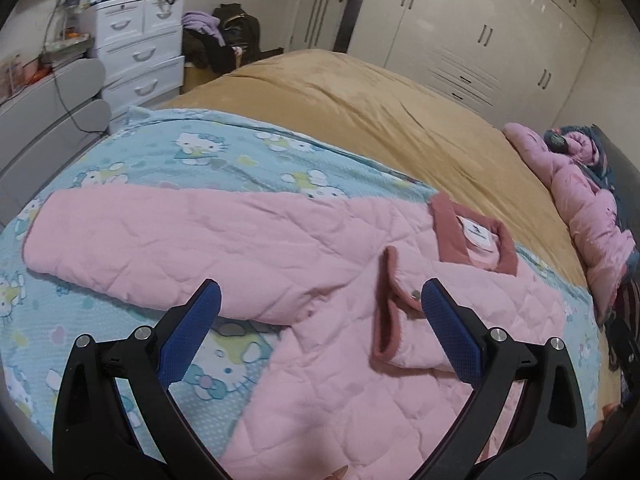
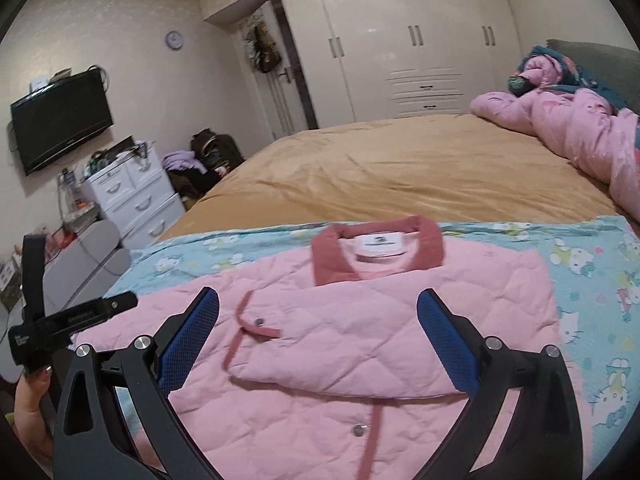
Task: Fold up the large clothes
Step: 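Move the left tool to the other sleeve lying on the sheet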
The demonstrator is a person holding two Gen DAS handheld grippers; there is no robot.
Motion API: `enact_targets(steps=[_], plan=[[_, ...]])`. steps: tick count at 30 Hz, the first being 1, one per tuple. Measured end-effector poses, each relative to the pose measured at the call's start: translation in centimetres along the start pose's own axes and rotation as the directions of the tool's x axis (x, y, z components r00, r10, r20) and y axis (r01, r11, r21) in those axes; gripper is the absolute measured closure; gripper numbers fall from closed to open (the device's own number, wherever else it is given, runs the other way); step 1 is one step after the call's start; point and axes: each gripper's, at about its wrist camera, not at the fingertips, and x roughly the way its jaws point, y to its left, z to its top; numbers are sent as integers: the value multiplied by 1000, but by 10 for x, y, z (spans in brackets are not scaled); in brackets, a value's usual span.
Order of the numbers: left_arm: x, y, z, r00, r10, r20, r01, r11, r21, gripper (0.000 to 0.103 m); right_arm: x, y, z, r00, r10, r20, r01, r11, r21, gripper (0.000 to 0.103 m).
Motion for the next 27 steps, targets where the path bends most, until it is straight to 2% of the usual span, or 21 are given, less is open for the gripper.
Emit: enact_targets(steps=[7, 12, 27], plan=[[-2, 36, 9, 998, 65, 22, -63, 996, -68, 9, 13, 44, 0, 998, 62, -12, -62, 997, -35, 4], [-3, 63, 16, 995, 95, 28, -91, 989, -117, 9, 27, 69, -1, 995, 99, -25, -100, 995, -20, 4], [-6, 140, 23, 983, 182, 8, -173, 946, -276, 9, 68, 151, -8, 981, 166, -96, -175, 980, -97, 4]])
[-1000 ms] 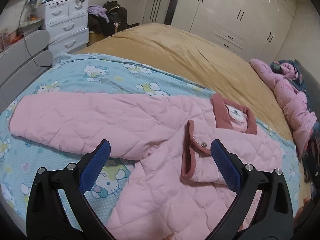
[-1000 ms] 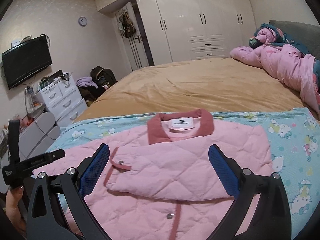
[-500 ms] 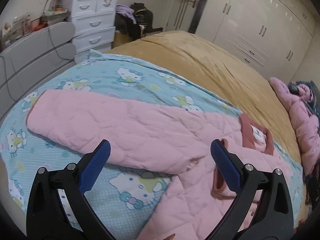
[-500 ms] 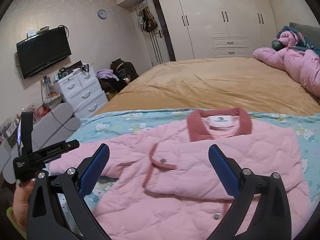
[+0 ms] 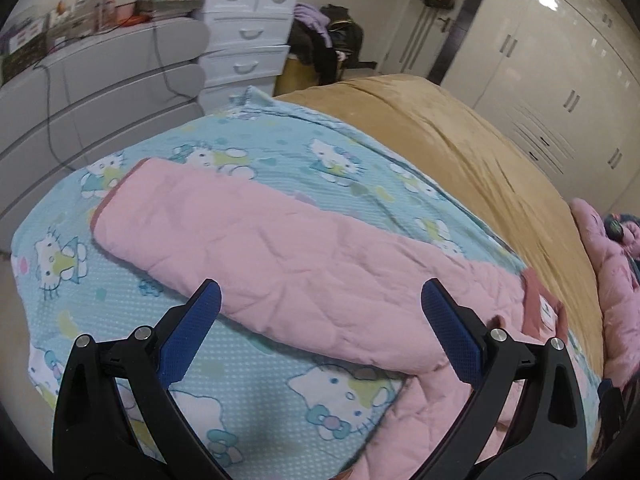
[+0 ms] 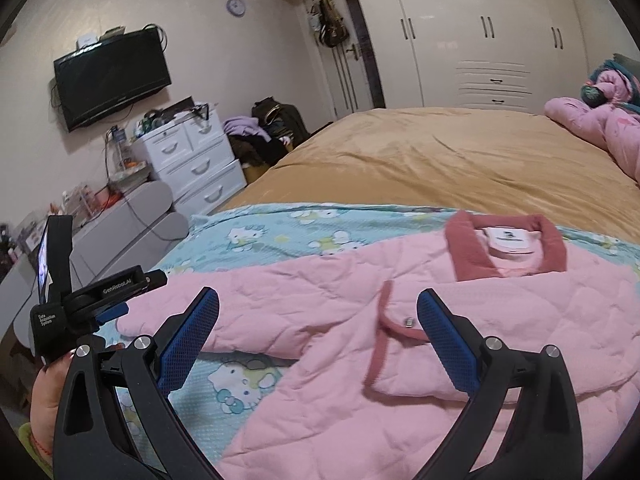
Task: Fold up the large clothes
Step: 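Move the left tool to the other sleeve lying on the sheet, then grasp the sleeve cuff with the left tool and lift it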
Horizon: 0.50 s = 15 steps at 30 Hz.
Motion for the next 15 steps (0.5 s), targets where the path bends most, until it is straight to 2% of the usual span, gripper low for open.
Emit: enact_targets(steps=[5, 9, 15], plan=[[12, 15, 2, 1000, 4, -26, -5, 999, -38, 9, 16, 15, 0, 1000, 7, -25, -7, 1000, -20, 4], [21, 29, 4, 999, 21, -41, -24, 997, -75, 9, 28, 24, -2, 997, 46, -56, -47, 999, -15, 4], [36, 57, 4, 995, 80, -56, -87, 987, -135, 9, 49, 47, -10, 991, 68, -116, -76, 995, -69, 4]])
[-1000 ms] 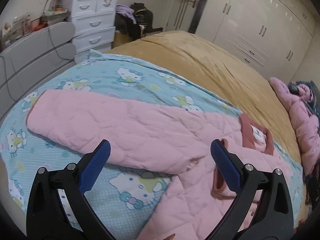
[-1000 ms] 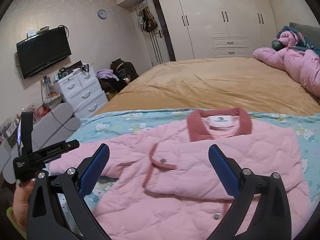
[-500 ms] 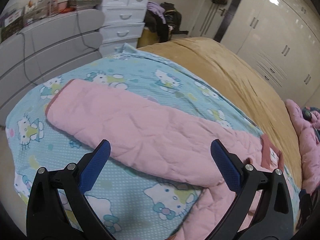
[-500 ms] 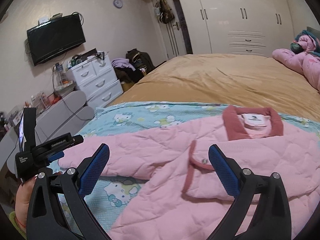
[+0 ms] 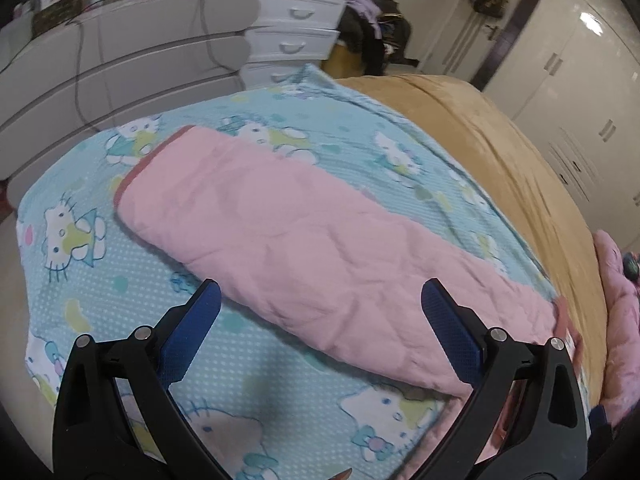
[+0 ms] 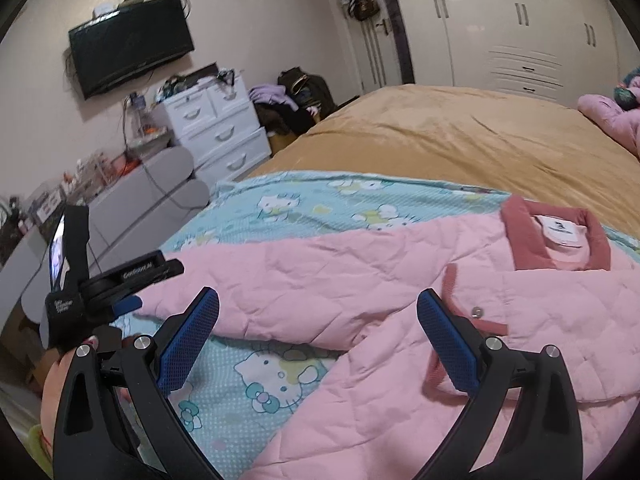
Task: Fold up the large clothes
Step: 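Grasp the sleeve cuff with the left tool and lift it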
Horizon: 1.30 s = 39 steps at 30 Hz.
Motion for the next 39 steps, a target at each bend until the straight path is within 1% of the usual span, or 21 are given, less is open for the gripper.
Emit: enact_targets(steps=[2, 6, 9, 11, 14, 16, 19, 21, 22, 23, 24, 25, 27, 29, 30, 31, 33, 34, 39], plan=[[15, 11, 0, 999, 11, -37, -12, 999, -43, 9, 8, 7, -4, 1000, -1, -20, 0, 1000, -30, 4], [40, 29, -3, 995, -7, -96, -5, 992, -123, 9, 18, 11, -9, 999, -3, -46, 1, 999, -42, 4], [55, 36, -6, 992, -24, -120, 4, 987, -160, 9, 23, 9, -11, 998, 4, -60, -6, 1000, -26, 4], [65, 42, -9, 990, -17, -140, -9, 982, -188, 9, 23, 7, -11, 998, 6, -62, -8, 1000, -23, 4], [79, 50, -10, 989, -27, -143, -8, 972, -234, 9, 20, 1, -10, 999, -1, -54, 0, 1000, -15, 4], [82, 57, -11, 992, -51, -116, 16, 958, -285, 9, 20, -5, -9, 999, 1, -50, -1, 1000, 3, 4], [83, 66, -9, 994, -76, -79, 45, 941, -336, 9, 22, -12, -11, 998, 15, -58, -13, 999, 29, 4], [81, 71, -6, 995, -93, -29, 76, 927, -368, 9, 24, -14, -13, 997, 22, -70, -20, 999, 30, 4], [79, 75, -5, 993, -119, 11, 114, 916, -385, 9, 23, -15, -14, 997, 21, -73, -19, 999, 25, 4], [77, 77, -6, 990, -138, 33, 140, 908, -394, 9, 22, -16, -16, 997, 17, -73, -15, 1000, 16, 4], [76, 80, -7, 987, -151, 51, 158, 900, -406, 15, 20, -17, -17, 997, 13, -71, -12, 1000, 11, 4], [74, 81, -7, 986, -153, 64, 166, 895, -414, 29, 18, -20, -17, 998, 7, -69, -6, 1000, 8, 4], [69, 83, -9, 985, -148, 88, 172, 893, -415, 45, 14, -26, -18, 998, -2, -64, 4, 1000, 20, 4], [64, 84, -9, 976, -178, 124, 214, 886, -412, 51, 10, -33, -19, 998, -3, -59, 5, 999, 42, 4], [61, 84, -8, 972, -188, 140, 230, 884, -406, 64, 7, -38, -20, 998, -4, -56, 7, 998, 55, 4], [57, 84, -8, 971, -189, 148, 234, 887, -398, 75, 5, -41, -21, 999, -4, -53, 8, 998, 62, 4], [50, 78, -7, 965, -207, 160, 254, 892, -373, 85, 1, -47, -22, 999, -13, -49, 16, 997, 75, 4], [45, 75, -6, 963, -214, 166, 261, 897, -356, 87, -1, -50, -23, 999, -15, -47, 19, 996, 82, 4], [29, 61, 1, 951, -240, 197, 293, 903, -313, 89, -9, -56, -25, 999, -23, -50, 27, 996, 83, 4]])
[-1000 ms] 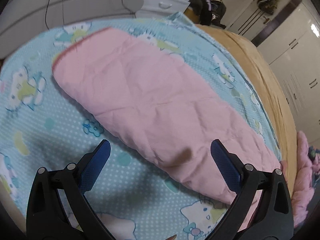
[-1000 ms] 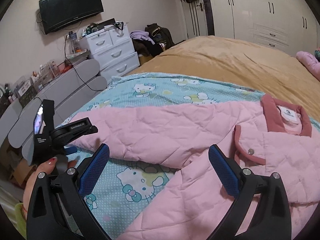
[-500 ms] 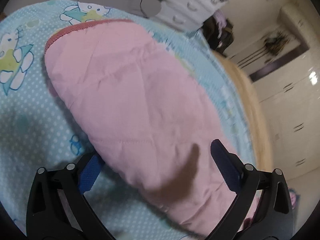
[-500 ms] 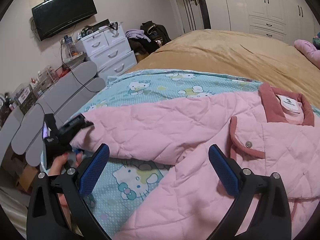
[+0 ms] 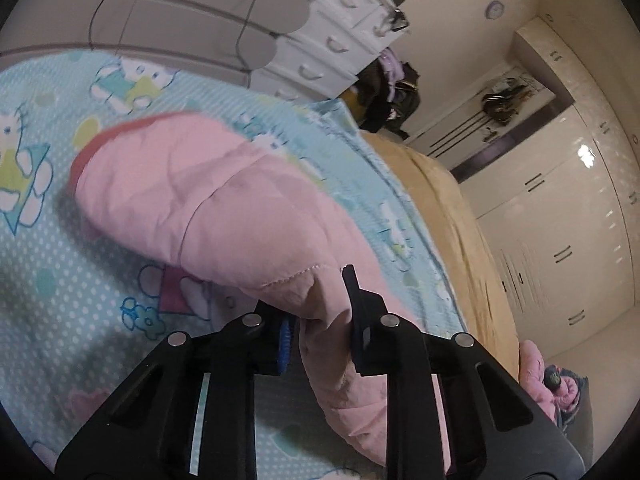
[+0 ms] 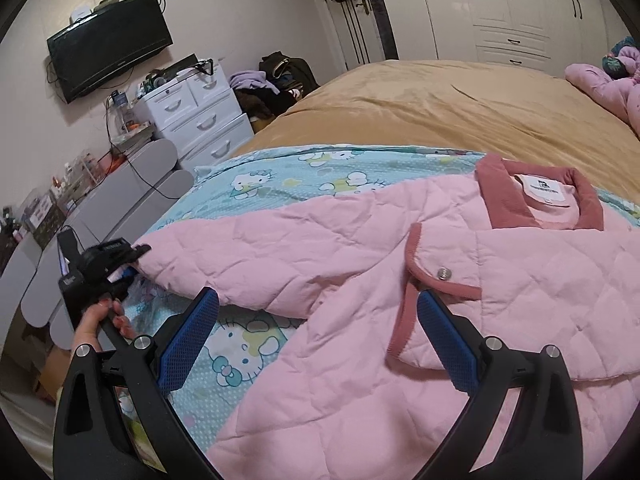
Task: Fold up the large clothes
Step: 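Grasp the sleeve cuff with the left tool and lift it, then carry the lifted sleeve across the jacket front toward the right tool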
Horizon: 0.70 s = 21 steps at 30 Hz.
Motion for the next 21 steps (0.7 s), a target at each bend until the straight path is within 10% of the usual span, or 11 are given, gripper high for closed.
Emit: enact_targets(steps=[21], plan=[[-68, -98, -6, 961, -258, 103, 238, 955, 176, 92, -70, -56, -7, 993, -96, 67, 93, 994, 49, 4]])
